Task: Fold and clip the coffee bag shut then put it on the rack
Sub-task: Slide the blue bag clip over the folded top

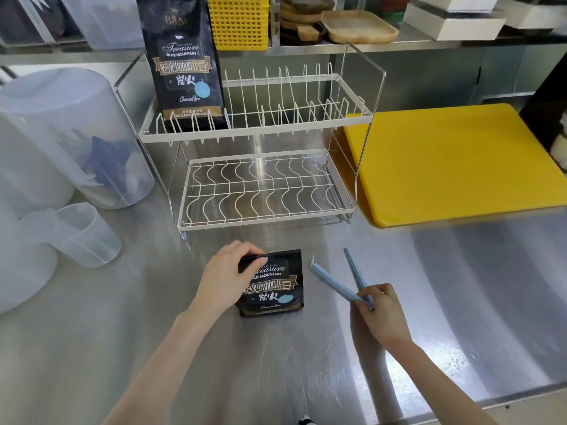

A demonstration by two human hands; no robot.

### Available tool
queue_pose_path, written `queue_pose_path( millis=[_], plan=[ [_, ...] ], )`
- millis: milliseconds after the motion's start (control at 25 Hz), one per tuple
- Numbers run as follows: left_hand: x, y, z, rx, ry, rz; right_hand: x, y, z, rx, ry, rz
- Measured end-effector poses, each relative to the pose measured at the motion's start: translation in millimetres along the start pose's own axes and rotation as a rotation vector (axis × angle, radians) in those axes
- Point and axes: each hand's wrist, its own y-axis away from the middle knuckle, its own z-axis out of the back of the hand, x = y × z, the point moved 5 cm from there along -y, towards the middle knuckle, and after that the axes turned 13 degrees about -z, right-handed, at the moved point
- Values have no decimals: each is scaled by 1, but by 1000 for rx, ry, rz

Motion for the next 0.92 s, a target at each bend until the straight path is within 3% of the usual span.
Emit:
queue_pose_path(
  millis=[280,480,920],
  plan=[
    [2,1,3,-26,113,2,27,1,19,4,-299,29],
    [9,6,7,-18,175,48,62,10,41,130,-480,218],
    [47,28,-1,29,418,232,113,15,32,278,-169,501]
  ],
)
